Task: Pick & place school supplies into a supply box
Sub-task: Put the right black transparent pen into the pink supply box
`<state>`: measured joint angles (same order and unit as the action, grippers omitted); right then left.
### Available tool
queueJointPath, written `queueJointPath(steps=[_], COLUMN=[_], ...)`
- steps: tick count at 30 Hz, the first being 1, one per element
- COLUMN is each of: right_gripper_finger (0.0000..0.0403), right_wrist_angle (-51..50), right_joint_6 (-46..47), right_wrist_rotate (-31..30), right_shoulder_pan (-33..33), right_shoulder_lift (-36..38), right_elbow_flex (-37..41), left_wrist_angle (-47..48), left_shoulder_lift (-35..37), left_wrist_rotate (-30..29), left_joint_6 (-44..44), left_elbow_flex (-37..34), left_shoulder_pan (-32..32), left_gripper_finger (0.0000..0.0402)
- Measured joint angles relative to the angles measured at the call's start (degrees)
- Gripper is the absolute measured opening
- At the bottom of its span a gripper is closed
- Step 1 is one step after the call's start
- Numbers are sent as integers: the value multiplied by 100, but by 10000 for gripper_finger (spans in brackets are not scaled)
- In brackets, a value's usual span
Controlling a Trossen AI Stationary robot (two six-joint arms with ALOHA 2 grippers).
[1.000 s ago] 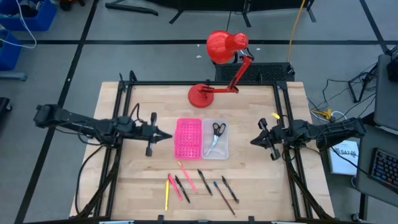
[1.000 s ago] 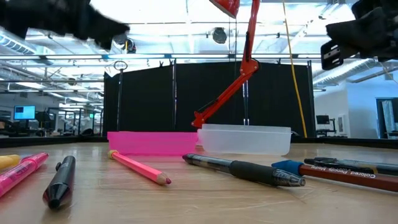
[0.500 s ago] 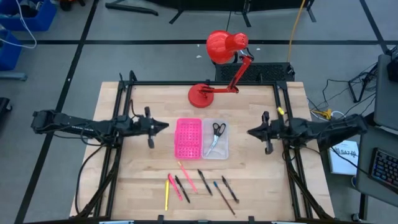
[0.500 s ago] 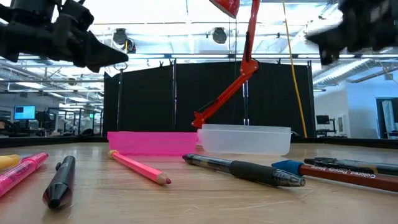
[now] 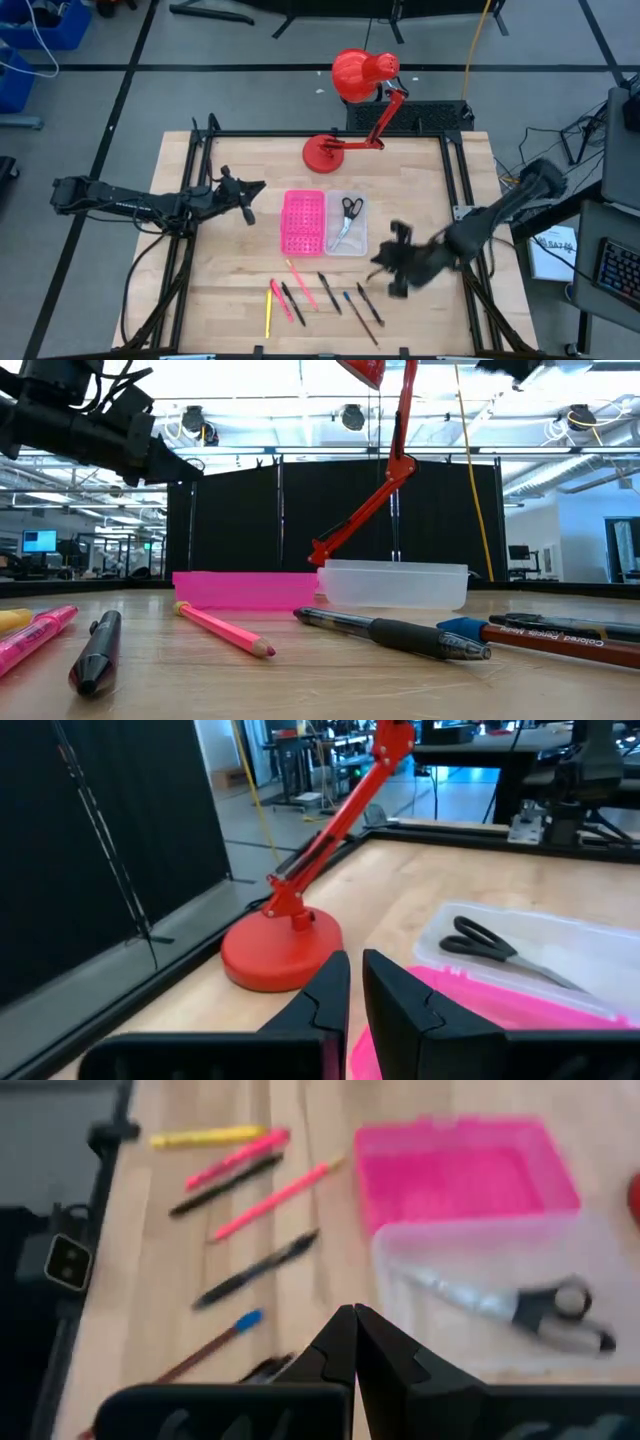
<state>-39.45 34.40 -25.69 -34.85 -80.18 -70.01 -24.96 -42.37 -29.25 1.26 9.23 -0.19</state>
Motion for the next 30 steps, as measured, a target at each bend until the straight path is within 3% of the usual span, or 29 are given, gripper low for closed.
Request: queueJointPath(steps=[5,9,17,23,27,30], right_gripper_finger=[0,0,0,5,42,89], right_wrist_angle=[-2340,-3286,-2890,-2893,-2241,-1764], right_joint_6=[1959,3310,5257,5445,5097,5191], right_wrist_rotate=[416,1049,1394,928,951,1370], right_shoulder_pan=[-379,-558,-963,-952,-836,-731], right_shoulder_lift=[-1542,-2284,-3042,-3428,-3604,-3685], right_elbow_flex=[-1872,-2859,-3122,-3113,-2896,-2644], left_wrist_angle=[-8,-8,-94,-193,-218,-224], left_shoulder_lift=[0,0,0,0,0,0], left_wrist_rotate=[135,136,47,66,71,71], left_joint_6=[-170,-202,-834,-804,-810,-821], left_elbow_flex=[0,0,0,2,2,2], left_shoulder_pan=[0,0,85,210,219,221], left_gripper_finger=[42,42,42,42,42,42])
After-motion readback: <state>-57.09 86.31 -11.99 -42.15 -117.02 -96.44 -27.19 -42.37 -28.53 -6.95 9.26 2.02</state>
